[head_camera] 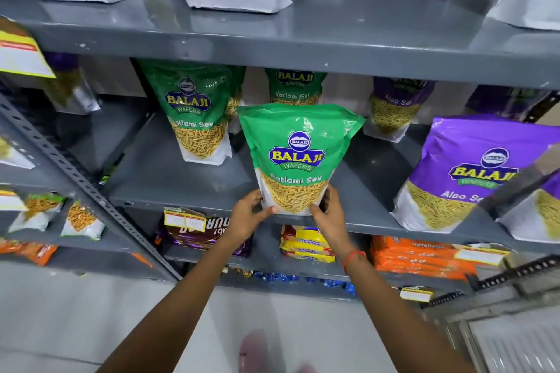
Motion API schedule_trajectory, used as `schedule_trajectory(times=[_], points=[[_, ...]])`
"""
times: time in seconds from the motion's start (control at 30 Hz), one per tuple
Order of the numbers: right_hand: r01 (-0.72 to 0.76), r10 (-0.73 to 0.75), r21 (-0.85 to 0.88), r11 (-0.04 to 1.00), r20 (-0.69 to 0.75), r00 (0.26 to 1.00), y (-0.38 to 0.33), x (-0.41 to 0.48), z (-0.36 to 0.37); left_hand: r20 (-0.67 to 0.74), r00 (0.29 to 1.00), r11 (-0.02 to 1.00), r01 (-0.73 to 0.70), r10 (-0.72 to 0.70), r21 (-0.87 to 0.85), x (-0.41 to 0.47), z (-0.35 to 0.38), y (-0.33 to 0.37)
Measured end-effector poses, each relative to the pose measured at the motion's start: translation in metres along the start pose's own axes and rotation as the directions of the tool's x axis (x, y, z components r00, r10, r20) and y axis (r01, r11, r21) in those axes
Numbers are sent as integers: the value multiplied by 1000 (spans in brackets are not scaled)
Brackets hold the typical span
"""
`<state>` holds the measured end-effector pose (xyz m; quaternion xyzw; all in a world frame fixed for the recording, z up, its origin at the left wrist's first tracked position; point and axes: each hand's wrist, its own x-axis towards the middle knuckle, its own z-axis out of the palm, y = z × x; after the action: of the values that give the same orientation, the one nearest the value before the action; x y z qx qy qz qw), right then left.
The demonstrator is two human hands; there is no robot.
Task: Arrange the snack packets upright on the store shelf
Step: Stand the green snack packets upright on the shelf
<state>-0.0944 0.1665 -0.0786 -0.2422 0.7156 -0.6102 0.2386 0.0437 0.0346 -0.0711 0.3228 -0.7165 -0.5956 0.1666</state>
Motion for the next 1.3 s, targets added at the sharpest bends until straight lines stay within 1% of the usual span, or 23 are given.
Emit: schedule_trajectory(times=[0.1,0.13,0.17,0.2,0.23,0.27,0.3,0.37,0.4,0.47,0.53,0.6,0.7,0.77,0.8,0.83,0.9,0.97,1.07,1.17,1.3], points=[[-14,14,-1,1000,-24,1000,-6,-6,4,21,1000,1000,2,-2,0,-2,-1,1],[-8,7,-13,1000,-54,998,-8,-9,7,31,1000,1000,-3,2,15,-3,-2,3],[15,-23,-64,998,-131,991,-11,-14,10,31,999,999,-15,14,42,-4,-1,4],[50,-83,-141,989,-238,968,-15,-21,15,15,999,996,-35,34,79,-6,-2,4],[111,-179,-209,972,-344,922,-21,-28,20,-22,998,991,-61,64,120,-9,-3,5],[200,-293,-254,946,-416,861,-30,-36,28,-73,992,983,-95,107,160,-11,-6,6],[295,-399,-287,911,-436,807,-40,-42,37,-128,977,970,-143,170,195,-13,-11,8],[450,-556,-338,826,-363,748,-59,-50,62,-217,922,927,-261,322,269,-16,-25,13],[507,-607,-349,788,-303,735,-67,-51,78,-244,891,903,-305,383,301,-15,-36,15],[575,-651,-330,748,-198,733,-83,-46,114,-286,844,869,-346,453,354,-8,-63,15],[581,-626,-272,767,-120,771,-94,-30,147,-338,820,863,-328,463,385,5,-89,11],[531,-566,-248,811,-98,818,-98,-9,178,-395,817,884,-270,420,381,22,-117,3],[378,-415,-279,883,-87,906,-95,29,211,-422,855,924,-150,300,353,52,-154,-11],[209,-243,-294,933,-82,967,-93,57,226,-389,905,973,-97,174,209,71,-174,-17],[116,-144,-279,953,-83,986,-92,70,231,-340,932,988,-90,127,122,79,-184,-20],[41,-60,-242,970,-73,996,-91,79,233,-278,955,994,-97,106,46,86,-190,-23],[-33,32,-145,989,-5,999,-88,90,238,-204,973,992,-118,108,-39,94,-198,-26],[-46,49,-113,992,28,998,-85,90,238,-225,968,988,-130,109,-82,94,-202,-27],[-21,23,-112,993,11,1000,-79,74,237,-286,952,975,-160,110,-155,79,-201,-31],[49,-49,-190,981,7,999,-69,46,236,-340,934,975,-167,109,-148,52,-199,-42],[121,-122,-253,960,8,992,-57,9,233,-350,935,974,-131,59,-185,14,-196,-62]])
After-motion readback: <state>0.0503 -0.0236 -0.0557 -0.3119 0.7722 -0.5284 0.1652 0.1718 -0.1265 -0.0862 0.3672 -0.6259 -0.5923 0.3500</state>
